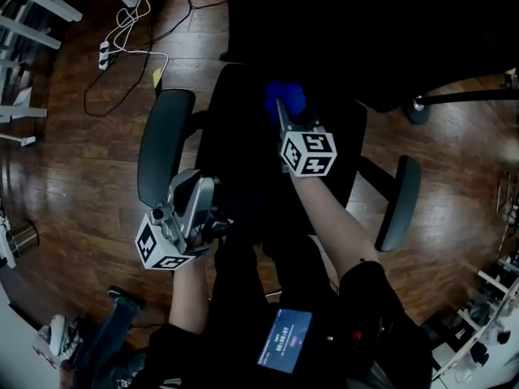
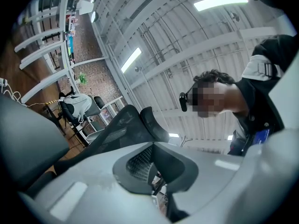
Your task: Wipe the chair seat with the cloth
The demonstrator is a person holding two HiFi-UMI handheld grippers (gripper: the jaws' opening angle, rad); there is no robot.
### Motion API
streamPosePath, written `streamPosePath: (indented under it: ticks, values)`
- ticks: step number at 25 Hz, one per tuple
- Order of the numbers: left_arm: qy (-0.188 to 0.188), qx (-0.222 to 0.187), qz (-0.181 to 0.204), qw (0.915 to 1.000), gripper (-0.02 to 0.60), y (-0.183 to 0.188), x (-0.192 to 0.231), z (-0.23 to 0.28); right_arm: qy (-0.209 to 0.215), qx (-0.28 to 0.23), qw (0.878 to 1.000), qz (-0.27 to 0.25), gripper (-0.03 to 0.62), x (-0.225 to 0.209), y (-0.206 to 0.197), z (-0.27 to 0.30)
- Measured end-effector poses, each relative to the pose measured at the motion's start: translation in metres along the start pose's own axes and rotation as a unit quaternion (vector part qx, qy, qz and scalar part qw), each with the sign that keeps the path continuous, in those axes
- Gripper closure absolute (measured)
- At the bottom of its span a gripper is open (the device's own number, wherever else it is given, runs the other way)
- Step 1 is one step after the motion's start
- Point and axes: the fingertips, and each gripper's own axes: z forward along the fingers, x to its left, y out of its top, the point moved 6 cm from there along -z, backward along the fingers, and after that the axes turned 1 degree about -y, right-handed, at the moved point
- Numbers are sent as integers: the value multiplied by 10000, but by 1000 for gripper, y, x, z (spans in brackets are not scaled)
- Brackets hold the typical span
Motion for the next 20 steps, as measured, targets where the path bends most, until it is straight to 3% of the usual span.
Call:
streamPosePath:
  ticks: [5, 11, 15, 20]
  values:
    - [137, -92, 56, 9998, 588, 11, 5, -19, 748, 454, 9960, -164, 500, 85, -29, 64]
    - [190, -71, 28, 9998, 588, 5, 9, -30, 909, 1104, 9883, -530, 500, 109, -85, 84]
    - [160, -47, -28, 9999, 588, 3, 9, -30, 554, 1136, 9903, -578, 500, 81, -87, 74]
    - [138, 1, -21, 9999, 588, 6, 8, -22, -450, 1265, 9900, -443, 500, -13, -96, 17]
